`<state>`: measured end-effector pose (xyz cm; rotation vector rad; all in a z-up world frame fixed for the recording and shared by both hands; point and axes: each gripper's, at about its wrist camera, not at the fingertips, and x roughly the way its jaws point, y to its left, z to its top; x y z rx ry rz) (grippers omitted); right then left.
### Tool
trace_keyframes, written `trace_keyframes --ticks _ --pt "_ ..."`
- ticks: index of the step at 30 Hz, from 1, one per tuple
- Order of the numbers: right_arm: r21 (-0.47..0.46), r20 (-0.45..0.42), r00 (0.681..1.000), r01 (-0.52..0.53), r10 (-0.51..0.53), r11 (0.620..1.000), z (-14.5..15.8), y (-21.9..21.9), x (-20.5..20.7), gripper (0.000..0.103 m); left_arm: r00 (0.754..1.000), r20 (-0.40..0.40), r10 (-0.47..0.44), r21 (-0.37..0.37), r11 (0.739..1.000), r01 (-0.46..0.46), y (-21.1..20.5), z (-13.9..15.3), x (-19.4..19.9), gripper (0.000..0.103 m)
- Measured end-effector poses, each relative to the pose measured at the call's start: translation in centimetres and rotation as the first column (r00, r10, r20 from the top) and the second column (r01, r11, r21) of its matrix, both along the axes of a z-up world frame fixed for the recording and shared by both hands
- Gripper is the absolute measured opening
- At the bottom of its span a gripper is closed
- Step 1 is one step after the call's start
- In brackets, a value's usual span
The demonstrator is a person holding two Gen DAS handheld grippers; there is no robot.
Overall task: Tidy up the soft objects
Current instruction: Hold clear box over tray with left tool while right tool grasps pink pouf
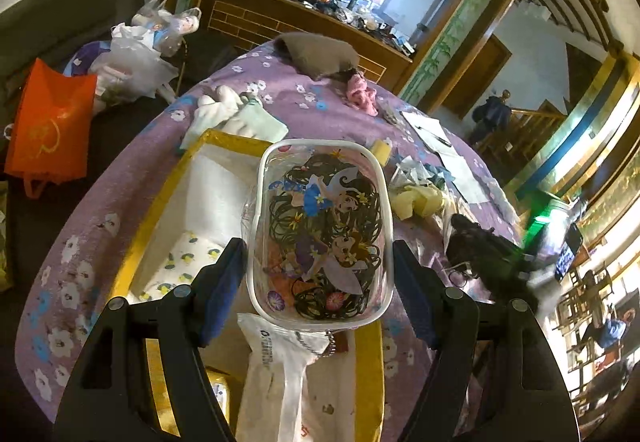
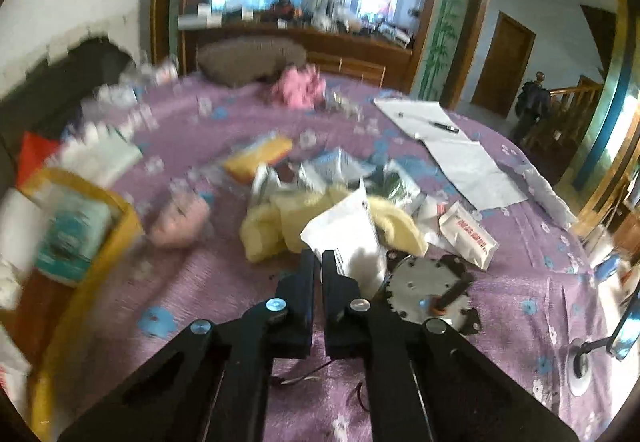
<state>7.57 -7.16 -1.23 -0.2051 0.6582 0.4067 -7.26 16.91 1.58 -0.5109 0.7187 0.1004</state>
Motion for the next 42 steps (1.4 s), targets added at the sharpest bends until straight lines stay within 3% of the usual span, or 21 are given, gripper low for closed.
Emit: trace_keyframes --ticks 3,5,10,13,18,21,23,25,27,30,39,42 --pt "0.125 -0.017 0.994 -0.101 0.104 0.987 2.2 -0.4 -1.5 0.0 1.0 -0.004 0.012 0.006 1.0 -0.012 0.5 0.3 -0.2 0.073" --pt "0.222 -0.039 0.98 -0.18 0.194 0.958 3.5 -0.2 -2.7 0.0 1.0 -0.01 0.028 0.028 0.999 -0.028 1.1 0.8 -0.3 0.073" --pt "0.439 -0.093 0.9 -0.348 0.427 0.829 5.1 2.0 -5.2 0.0 0.996 -0.027 0.082 0.092 0.993 -0.08 3.5 1.6 0.2 0.073" --pt "0.501 -0.114 0.848 -0.401 0.517 0.767 5.0 4.1 -5.9 0.0 0.995 -0.041 0.096 0.097 0.991 -0.092 4.8 1.3 0.6 0.073" --pt "0.451 -0.096 0.856 -0.418 0.508 0.789 3.8 5.3 -6.4 0.002 0.993 -0.074 0.093 0.099 0.991 -0.085 5.0 0.4 0.7 0.073" --pt "0.393 -0.131 0.879 -0.379 0.459 0.838 2.0 4.2 -5.1 0.002 0.994 -0.081 0.068 0.086 0.994 -0.061 4.3 -0.2 1.0 0.073" --pt "0.337 -0.186 0.891 -0.339 0.415 0.878 0.9 3.2 -3.6 0.014 0.995 -0.085 0.055 0.085 0.995 -0.047 3.8 -0.5 1.3 0.073" --pt "0.309 -0.214 0.906 -0.291 0.364 0.905 -0.2 2.4 -2.0 0.056 0.995 -0.091 0.045 0.078 0.996 -0.038 3.3 -0.8 1.6 0.073" --pt "0.278 -0.231 0.911 -0.274 0.341 0.92 -1.1 2.4 -0.7 0.065 0.996 -0.087 0.029 0.068 0.997 -0.024 2.7 -0.9 1.8 0.073" --pt "0.269 -0.299 0.887 -0.275 0.351 0.923 -2.1 3.7 1.4 0.065 0.996 -0.089 0.014 0.064 0.998 -0.008 2.2 -1.1 2.0 0.073" --pt "0.198 -0.318 0.918 -0.18 0.237 0.963 -2.5 7.9 7.0 0.064 0.996 -0.085 -0.012 0.062 0.998 0.018 1.7 -0.8 2.1 0.073" --pt "0.171 -0.349 0.913 -0.161 0.213 0.972 -3.3 8.1 7.7 0.055 0.996 -0.086 -0.015 0.056 0.998 0.02 1.8 -1.0 2.1 0.073"
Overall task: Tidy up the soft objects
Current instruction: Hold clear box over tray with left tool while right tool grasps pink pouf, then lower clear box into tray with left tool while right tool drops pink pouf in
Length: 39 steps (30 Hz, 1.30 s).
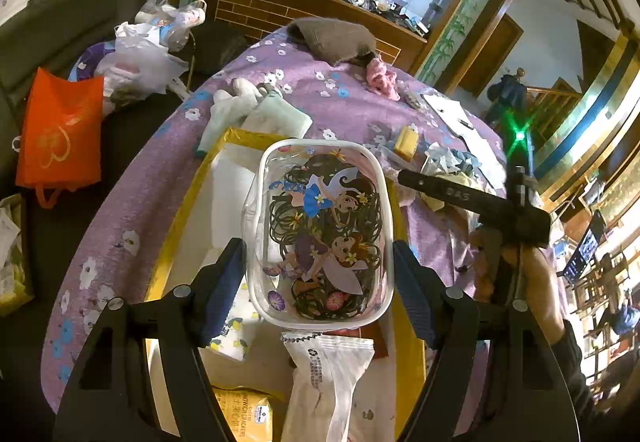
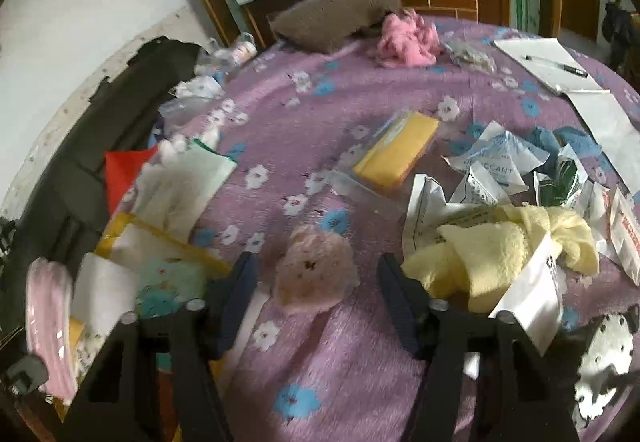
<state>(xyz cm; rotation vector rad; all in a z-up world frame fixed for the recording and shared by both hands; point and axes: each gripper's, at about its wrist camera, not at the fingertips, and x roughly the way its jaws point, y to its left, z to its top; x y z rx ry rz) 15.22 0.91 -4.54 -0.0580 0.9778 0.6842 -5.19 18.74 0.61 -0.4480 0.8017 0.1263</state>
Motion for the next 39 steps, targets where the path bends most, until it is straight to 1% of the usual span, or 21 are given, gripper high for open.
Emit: trace_keyframes --ticks 1,2,3,4,5,6,7,8,13,15,17,19,21,24,27,29,31,35,37,39 --pt "0.004 -0.015 1.0 0.002 -0.002 1.0 -0.3 0.1 0.2 0.051 1.0 0.002 0.0 -0.003 1.0 0.0 0.1 0.0 0.0 0.073" --pt "0.006 -0.034 0.999 -0.003 0.003 1.0 -0.8 0.2 0.3 0.05 1.0 0.001 0.0 -0.003 1.0 0.0 0.2 -0.1 0.0 0.073" --pt "0.011 -0.055 0.998 -0.01 0.011 1.0 -1.3 0.4 0.3 0.046 1.0 -0.002 0.001 -0.002 1.0 -0.001 0.2 -0.1 0.0 0.073" --pt "0.009 -0.067 0.998 -0.019 0.019 1.0 -1.7 0.7 0.2 0.036 1.0 -0.006 0.001 -0.001 1.0 -0.001 0.2 -0.2 0.0 0.073" --pt "0.002 -0.059 0.998 -0.028 0.028 1.0 -1.9 1.0 -0.1 0.035 1.0 -0.009 0.0 -0.001 1.0 0.0 0.4 -0.2 0.1 0.073" --pt "-0.004 -0.029 0.999 -0.021 0.021 1.0 -1.8 0.9 -0.5 0.032 1.0 -0.011 0.001 0.002 1.0 -0.001 0.3 -0.3 0.1 0.073" --pt "0.005 -0.027 0.999 -0.018 0.018 1.0 -1.7 0.8 -0.7 0.028 1.0 -0.013 0.006 0.005 1.0 -0.006 0.4 -0.3 0.1 0.073" --pt "0.032 -0.025 1.0 -0.014 0.015 0.999 -1.3 0.4 -0.9 0.026 1.0 -0.016 0.013 0.006 1.0 -0.013 0.5 -0.3 0.1 0.073" --pt "0.129 0.093 0.994 0.042 -0.055 0.991 2.5 -2.6 -3.0 0.026 0.999 -0.022 0.046 0.004 0.999 -0.046 0.9 -0.5 -0.1 0.073" --pt "0.201 0.136 0.988 0.041 -0.069 0.979 4.2 -3.9 -4.3 0.026 0.998 -0.027 0.057 0.012 0.998 -0.057 0.9 -0.5 -0.1 0.073" --pt "0.287 0.146 0.988 -0.004 -0.04 0.958 5.2 -4.5 -5.6 0.026 0.997 -0.031 0.068 0.027 0.997 -0.067 0.9 -0.3 -0.2 0.073" --pt "0.35 0.144 0.989 -0.071 0.022 0.934 5.2 -4.2 -6.9 0.026 0.996 -0.035 0.08 0.042 0.996 -0.079 1.1 -0.2 -0.2 0.073" --pt "0.352 0.144 0.986 -0.127 0.08 0.927 4.7 -3.3 -7.7 0.026 0.995 -0.036 0.096 0.059 0.994 -0.093 1.3 0.1 -0.2 0.073" --pt "0.376 0.11 0.983 -0.178 0.147 0.91 3.9 -2.4 -8.2 0.026 0.993 -0.036 0.109 0.079 0.991 -0.106 1.7 0.3 0.0 0.073" --pt "0.353 0.13 0.976 -0.211 0.175 0.912 3.9 -2.0 -9.0 0.026 0.993 -0.029 0.115 0.093 0.989 -0.112 2.3 0.3 0.5 0.074" --pt "0.344 0.135 0.97 -0.239 0.204 0.908 3.9 -1.5 -9.5 0.026 0.992 -0.056 0.109 0.074 0.992 -0.105 3.0 -0.2 1.6 0.073" --pt "0.34 0.131 0.964 -0.262 0.23 0.903 3.7 -1.1 -10.0 0.026 0.994 -0.065 0.093 0.066 0.994 -0.089 3.5 -0.5 2.6 0.074" --pt "0.328 0.141 0.945 -0.326 0.295 0.886 3.4 0.0 -11.3 0.027 0.992 -0.097 0.079 0.096 0.993 -0.07 4.0 -0.9 4.0 0.074" --pt "0.287 0.149 0.936 -0.349 0.318 0.892 3.1 0.9 -12.1 0.029 0.99 -0.121 0.079 0.104 0.992 -0.066 4.3 -1.2 4.5 0.074" --pt "0.269 0.131 0.931 -0.363 0.34 0.892 2.5 1.5 -12.3 0.029 0.988 -0.14 0.067 0.117 0.992 -0.051 4.3 -1.7 4.9 0.074"
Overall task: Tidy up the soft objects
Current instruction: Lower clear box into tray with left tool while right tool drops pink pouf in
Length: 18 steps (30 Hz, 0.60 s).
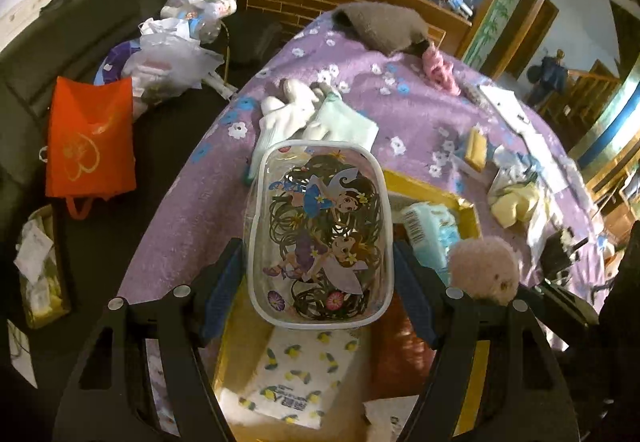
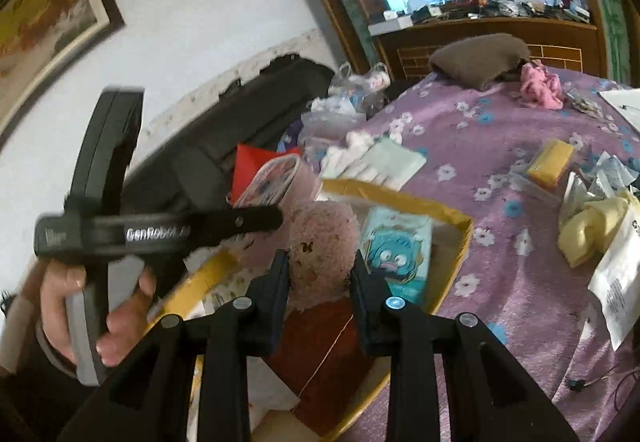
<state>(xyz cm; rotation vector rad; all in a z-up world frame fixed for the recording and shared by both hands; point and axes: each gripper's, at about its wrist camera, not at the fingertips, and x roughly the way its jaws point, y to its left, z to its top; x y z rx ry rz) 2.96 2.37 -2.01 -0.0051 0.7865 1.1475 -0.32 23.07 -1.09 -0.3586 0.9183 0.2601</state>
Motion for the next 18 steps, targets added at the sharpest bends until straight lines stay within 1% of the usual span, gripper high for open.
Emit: trace_keyframes --ticks 2,8,10,11,12,13,14,15,16,18 --pt "-0.018 -0.016 1.0 -0.01 0.01 1.0 -0.5 0.5 0.0 0.029 1.0 -0.011 -0.021 0.009 1.0 0.021 -0.2 -0.4 0.2 0.074" --pt "-0.067 -0.022 1.0 -0.008 0.007 0.998 -1.5 1.2 0.0 0.03 0.999 0.007 -0.034 0.0 0.999 0.034 -0.1 -0.9 0.4 0.074" --pt "-0.079 -0.028 1.0 -0.004 0.002 0.997 -1.8 1.3 0.1 0.031 0.999 0.012 -0.046 -0.018 0.999 0.047 0.0 -1.0 0.5 0.074" --pt "-0.08 -0.036 0.999 -0.006 0.003 0.997 -1.9 1.3 0.1 0.031 0.998 0.011 -0.057 -0.053 0.997 0.058 0.1 -1.1 0.5 0.074" --pt "-0.075 -0.043 0.999 -0.007 0.004 0.997 -1.9 1.2 0.1 0.034 0.998 0.01 -0.062 -0.1 0.993 0.063 0.4 -1.4 0.6 0.074" --pt "-0.066 -0.049 0.999 -0.013 0.01 0.998 -1.8 1.1 0.1 0.042 0.998 0.009 -0.058 -0.149 0.987 0.059 0.7 -1.8 0.6 0.074" --pt "-0.055 -0.05 0.999 -0.017 0.014 0.998 -1.7 1.0 0.1 0.048 0.999 0.014 -0.044 -0.171 0.984 0.046 1.0 -2.0 0.5 0.074" --pt "-0.046 -0.047 0.999 -0.012 0.01 0.999 -1.6 0.8 0.0 0.06 0.999 0.024 -0.04 -0.18 0.983 0.044 1.0 -1.9 0.3 0.074" --pt "-0.033 -0.043 0.999 -0.013 0.011 0.999 -1.4 0.7 -0.1 0.066 0.999 0.03 -0.04 -0.195 0.98 0.045 1.1 -1.8 0.1 0.074" --pt "-0.012 -0.044 0.998 -0.036 0.035 0.999 -1.1 0.6 -0.3 0.07 0.998 0.046 -0.037 -0.222 0.974 0.046 1.0 -1.5 -0.4 0.074"
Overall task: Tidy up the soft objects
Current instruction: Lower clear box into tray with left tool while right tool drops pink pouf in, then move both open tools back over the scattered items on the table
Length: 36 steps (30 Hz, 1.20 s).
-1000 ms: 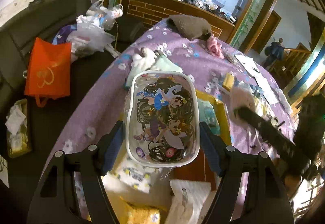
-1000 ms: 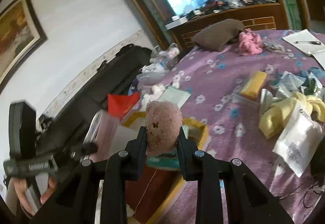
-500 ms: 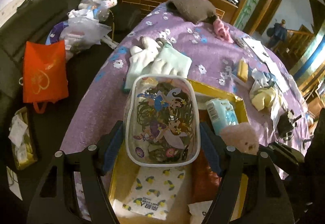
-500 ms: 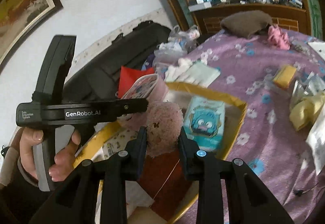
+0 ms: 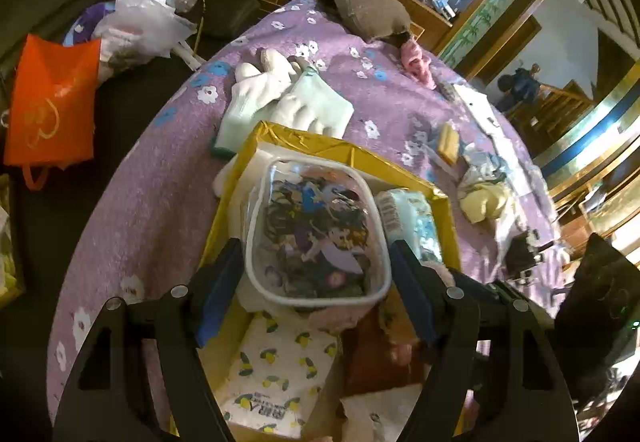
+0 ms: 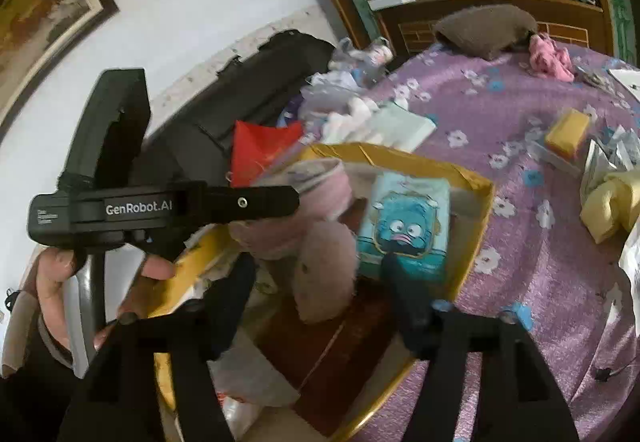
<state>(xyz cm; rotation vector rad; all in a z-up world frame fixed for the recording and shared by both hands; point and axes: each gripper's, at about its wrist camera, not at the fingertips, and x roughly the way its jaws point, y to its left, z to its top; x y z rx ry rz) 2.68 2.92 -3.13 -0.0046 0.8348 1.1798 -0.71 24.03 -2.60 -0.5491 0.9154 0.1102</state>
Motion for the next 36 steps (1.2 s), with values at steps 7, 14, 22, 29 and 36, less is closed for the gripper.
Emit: trace_keyframes --ticks 7,14,22,29,36 --pt "0.066 -0.009 0.999 -0.036 0.037 0.997 1.0 -0.9 -0.4 0.071 0.987 0.143 0.074 0.064 0.994 -0.084 -0.9 2.3 -3.2 0.076" --pt "0.06 -0.049 0.998 -0.039 0.042 0.997 0.8 -1.4 -0.5 0.071 1.0 0.017 -0.016 0.138 0.99 0.013 -3.1 1.7 -2.8 0.076" --pt "0.092 -0.108 0.993 -0.041 0.051 0.995 2.1 -3.1 0.1 0.071 0.981 0.189 0.053 -0.279 0.96 0.002 -1.1 2.7 -4.7 0.076" --pt "0.081 -0.064 0.998 0.027 -0.021 0.996 4.3 -6.8 0.7 0.071 0.979 0.199 0.031 -0.279 0.96 0.026 -4.5 4.2 -3.7 0.076" --pt "0.147 -0.091 0.99 0.117 -0.105 0.982 4.8 -14.2 5.6 0.071 0.971 0.211 -0.114 -0.159 0.976 0.149 -11.0 6.7 -0.4 0.076"
